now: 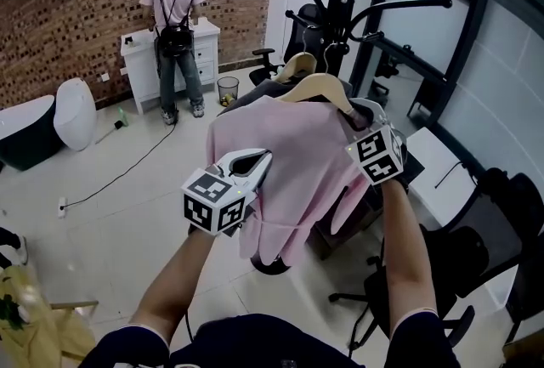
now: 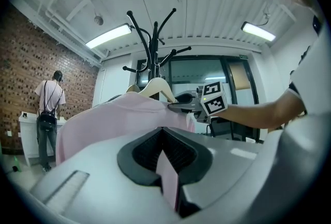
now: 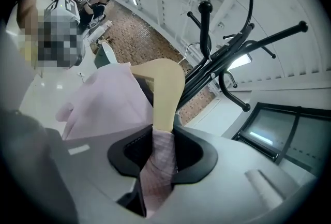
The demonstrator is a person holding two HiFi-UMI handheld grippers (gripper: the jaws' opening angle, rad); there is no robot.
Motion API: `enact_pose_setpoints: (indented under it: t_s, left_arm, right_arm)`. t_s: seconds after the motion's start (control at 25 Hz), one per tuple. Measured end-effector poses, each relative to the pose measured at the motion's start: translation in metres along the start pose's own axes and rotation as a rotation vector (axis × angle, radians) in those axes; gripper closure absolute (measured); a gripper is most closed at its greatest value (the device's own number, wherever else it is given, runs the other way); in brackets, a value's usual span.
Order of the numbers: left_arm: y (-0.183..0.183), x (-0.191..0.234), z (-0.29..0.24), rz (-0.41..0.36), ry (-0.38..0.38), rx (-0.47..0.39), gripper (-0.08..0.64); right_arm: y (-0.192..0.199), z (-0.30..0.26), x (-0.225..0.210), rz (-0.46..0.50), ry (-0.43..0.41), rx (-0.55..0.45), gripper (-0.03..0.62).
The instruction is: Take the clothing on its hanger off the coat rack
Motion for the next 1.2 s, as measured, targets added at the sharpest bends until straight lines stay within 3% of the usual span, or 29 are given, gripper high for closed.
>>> enact_pose_setpoints:
  t_s: [0.32, 0.64, 0.92, 1.2]
  left_arm:
    - [-0.003, -0.002, 0.012, -0.008, -0.001, -0.005, 0.548]
    - [-0.012, -0.009, 0.014, -0.023, 0.033, -0.031, 0.548]
    - [-0.014, -0.011, 0.026, -0.016, 0.075, -0.041, 0.548]
    - [-0.014, -0.012, 0.034, -0.009, 0.156, -0.033, 0.548]
  right_arm:
    - [-0.007, 0.016, -0.008, -0.030, 0.035, -0.018, 0.491]
    - [-0.034, 0.033, -0.015, 0.001, 0.059, -0.035, 0.491]
    - [-0.050, 0.054, 0.005, 0.009, 0.059, -0.019, 0.489]
    - [-0.063, 0.072, 0.011, -0.004, 0.110, 0.028, 0.489]
Point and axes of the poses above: the fingertips, and each gripper's own axes: z backward along the fingers, x to its left, y out of its underside, the point moved 8 cm from there along z, backward along the fingers, and after that the axes turned 8 degrees about y, right-handed, at the moved point
